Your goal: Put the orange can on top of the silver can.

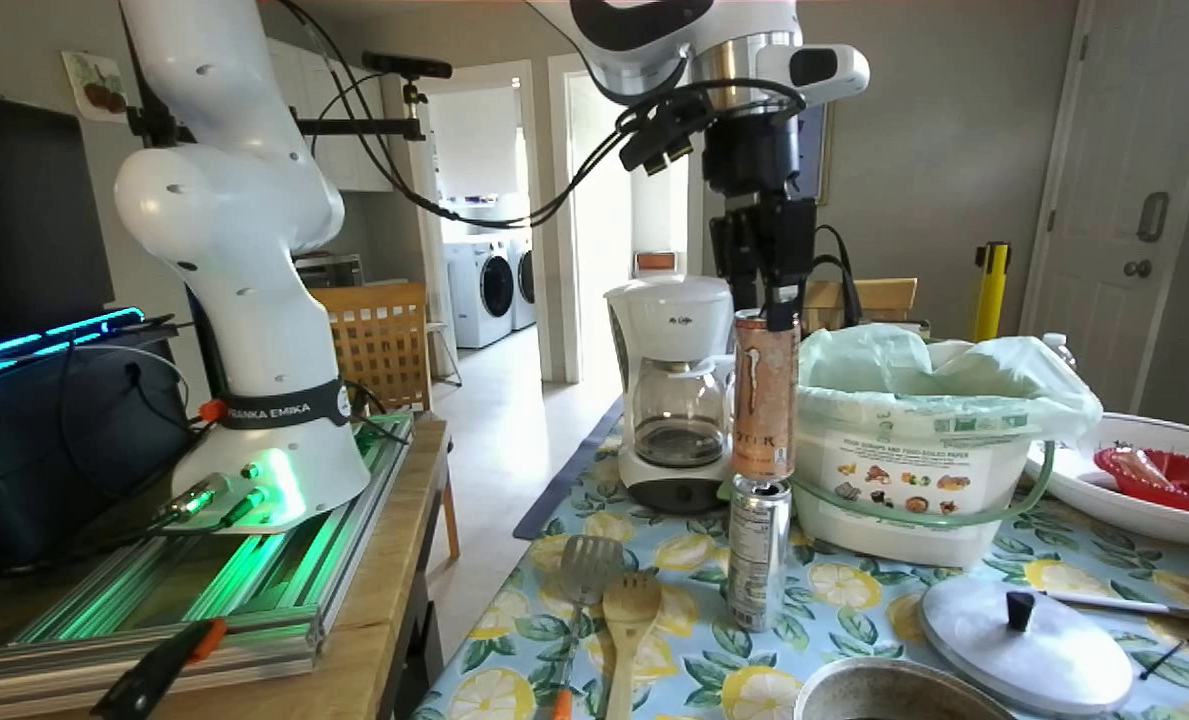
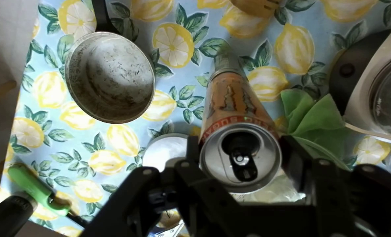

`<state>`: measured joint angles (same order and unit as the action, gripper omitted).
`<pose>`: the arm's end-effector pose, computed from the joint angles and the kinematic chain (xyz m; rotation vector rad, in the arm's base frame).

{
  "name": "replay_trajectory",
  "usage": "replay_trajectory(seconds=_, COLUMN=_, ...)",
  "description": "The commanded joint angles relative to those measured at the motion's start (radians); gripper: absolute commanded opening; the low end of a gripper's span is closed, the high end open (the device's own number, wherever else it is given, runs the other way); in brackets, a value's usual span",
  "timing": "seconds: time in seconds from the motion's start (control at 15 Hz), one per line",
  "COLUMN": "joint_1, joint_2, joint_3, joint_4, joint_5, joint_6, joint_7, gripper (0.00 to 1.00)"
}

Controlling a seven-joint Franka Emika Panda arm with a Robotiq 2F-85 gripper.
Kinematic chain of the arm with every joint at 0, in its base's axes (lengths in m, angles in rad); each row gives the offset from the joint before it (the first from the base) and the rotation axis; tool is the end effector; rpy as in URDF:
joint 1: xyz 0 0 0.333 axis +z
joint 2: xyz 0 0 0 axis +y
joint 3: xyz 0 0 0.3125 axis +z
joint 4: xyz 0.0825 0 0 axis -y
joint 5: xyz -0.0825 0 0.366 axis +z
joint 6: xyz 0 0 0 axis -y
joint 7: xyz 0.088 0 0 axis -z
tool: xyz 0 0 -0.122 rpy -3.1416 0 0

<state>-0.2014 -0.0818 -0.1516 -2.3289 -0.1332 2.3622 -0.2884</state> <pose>0.4637 -0.1744 0.3750 3.0206 0.0372 0.1232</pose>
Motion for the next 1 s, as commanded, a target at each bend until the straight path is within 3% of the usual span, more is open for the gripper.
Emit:
replay_trajectory(seconds=0.0, joint_1=0.012, joint_2=0.001, joint_3=-0.013, joint_4=-0.011, joint_5=-0.011, joint_6=0.024, joint_7=-0.013, gripper=0.38)
replay_trajectory(seconds=0.93, joint_1=0.010, joint_2=0.026, joint_3=-0.014, joint_4=-0.008, joint_5=-0.011, joint_6=0.034, joint_7=-0.011, gripper=0.38)
